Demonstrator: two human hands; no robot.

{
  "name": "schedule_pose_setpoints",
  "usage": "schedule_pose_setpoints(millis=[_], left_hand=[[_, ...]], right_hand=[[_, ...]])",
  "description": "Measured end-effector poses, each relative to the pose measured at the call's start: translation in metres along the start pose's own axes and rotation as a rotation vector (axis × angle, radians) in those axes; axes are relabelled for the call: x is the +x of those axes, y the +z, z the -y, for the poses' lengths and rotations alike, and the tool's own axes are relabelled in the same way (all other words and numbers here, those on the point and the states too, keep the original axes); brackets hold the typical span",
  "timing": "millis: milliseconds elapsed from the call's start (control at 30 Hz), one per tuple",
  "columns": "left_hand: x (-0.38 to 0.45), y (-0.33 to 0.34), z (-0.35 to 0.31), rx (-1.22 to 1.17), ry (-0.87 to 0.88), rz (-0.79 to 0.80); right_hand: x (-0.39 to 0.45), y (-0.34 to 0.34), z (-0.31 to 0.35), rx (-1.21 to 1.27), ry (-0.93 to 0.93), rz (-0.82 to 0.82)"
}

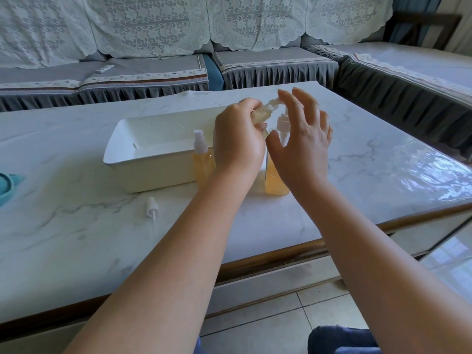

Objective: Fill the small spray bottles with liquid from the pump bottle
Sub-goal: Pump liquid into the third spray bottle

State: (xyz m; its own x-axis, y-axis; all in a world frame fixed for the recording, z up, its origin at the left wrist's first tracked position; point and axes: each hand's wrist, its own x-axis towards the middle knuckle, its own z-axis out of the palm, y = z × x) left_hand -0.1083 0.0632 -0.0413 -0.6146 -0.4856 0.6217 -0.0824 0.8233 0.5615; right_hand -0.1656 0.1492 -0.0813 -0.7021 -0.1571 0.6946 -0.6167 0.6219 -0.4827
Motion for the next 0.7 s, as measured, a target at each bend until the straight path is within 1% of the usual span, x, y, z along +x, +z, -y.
schedule_pose_setpoints(millis=[167,333,467,700], left_hand=[[0.0037,0.0028,0.0043,-0.038,-0.029,0.039],[-0.0005,0.0018,0.0019,-0.052,-0.045,0.040],[-0.0029,0.0033,0.0018,-0.040,-0.012,0.045],[0.0013,0.0068,0.0026,-0.091,-0.046,0.055]], right_hand=[[0.0012,-0.0015,0.0003,-0.002,-0.002,0.001],[-0.0020,-0.0011,-0.0010,0.002,0.002,0.005],[-0.0046,-0.0013,-0.0018,0.012,0.013,0.028],[0.0031,-0.0071,-0.0011,0.013,-0.017,0.037]])
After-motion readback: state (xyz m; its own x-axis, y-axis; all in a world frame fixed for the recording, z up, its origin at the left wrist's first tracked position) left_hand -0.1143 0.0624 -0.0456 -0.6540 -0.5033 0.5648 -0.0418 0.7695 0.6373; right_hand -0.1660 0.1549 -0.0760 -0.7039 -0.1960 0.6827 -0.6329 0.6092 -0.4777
